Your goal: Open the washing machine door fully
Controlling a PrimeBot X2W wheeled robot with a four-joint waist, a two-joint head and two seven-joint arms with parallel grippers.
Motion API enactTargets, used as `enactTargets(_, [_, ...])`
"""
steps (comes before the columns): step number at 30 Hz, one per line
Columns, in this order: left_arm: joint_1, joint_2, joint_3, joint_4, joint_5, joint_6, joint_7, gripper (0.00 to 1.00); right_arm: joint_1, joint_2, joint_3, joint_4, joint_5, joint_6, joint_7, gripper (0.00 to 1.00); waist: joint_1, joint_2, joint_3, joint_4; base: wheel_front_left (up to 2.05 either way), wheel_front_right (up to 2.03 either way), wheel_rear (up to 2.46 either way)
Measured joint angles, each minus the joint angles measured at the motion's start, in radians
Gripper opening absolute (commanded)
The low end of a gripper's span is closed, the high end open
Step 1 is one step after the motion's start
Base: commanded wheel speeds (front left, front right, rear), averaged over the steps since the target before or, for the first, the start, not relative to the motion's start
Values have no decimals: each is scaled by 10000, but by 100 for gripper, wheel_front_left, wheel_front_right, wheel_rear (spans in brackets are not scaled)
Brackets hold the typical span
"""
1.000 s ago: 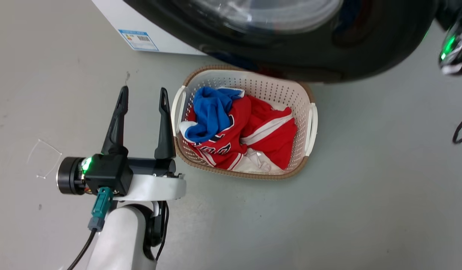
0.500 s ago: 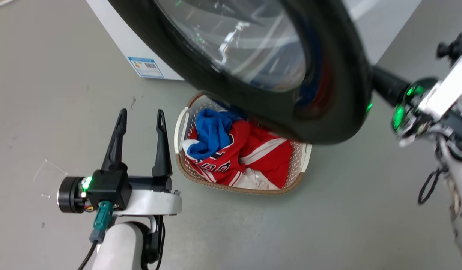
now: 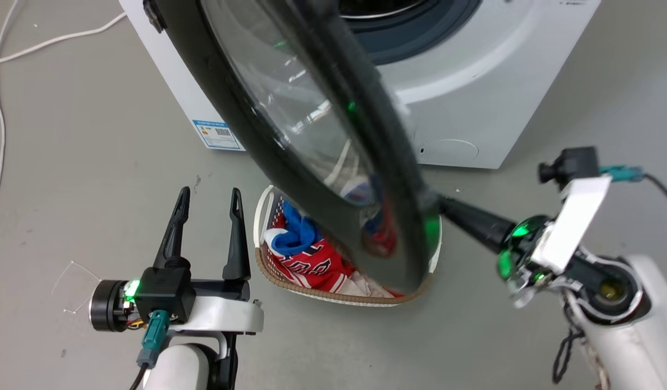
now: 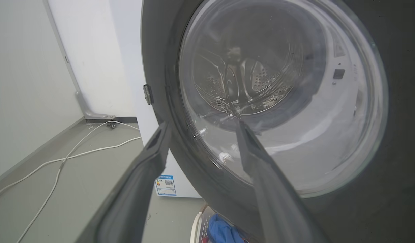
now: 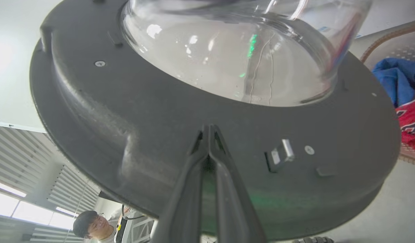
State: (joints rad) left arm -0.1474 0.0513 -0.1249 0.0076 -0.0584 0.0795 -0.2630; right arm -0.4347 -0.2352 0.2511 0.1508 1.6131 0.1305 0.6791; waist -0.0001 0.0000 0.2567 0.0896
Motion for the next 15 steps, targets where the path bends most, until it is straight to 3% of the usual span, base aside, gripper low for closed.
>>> enactTargets(15, [419, 0, -38, 192, 12, -4, 0, 100, 894, 871, 976, -395, 88, 0, 176, 0, 0, 0, -749, 221, 0, 0, 0])
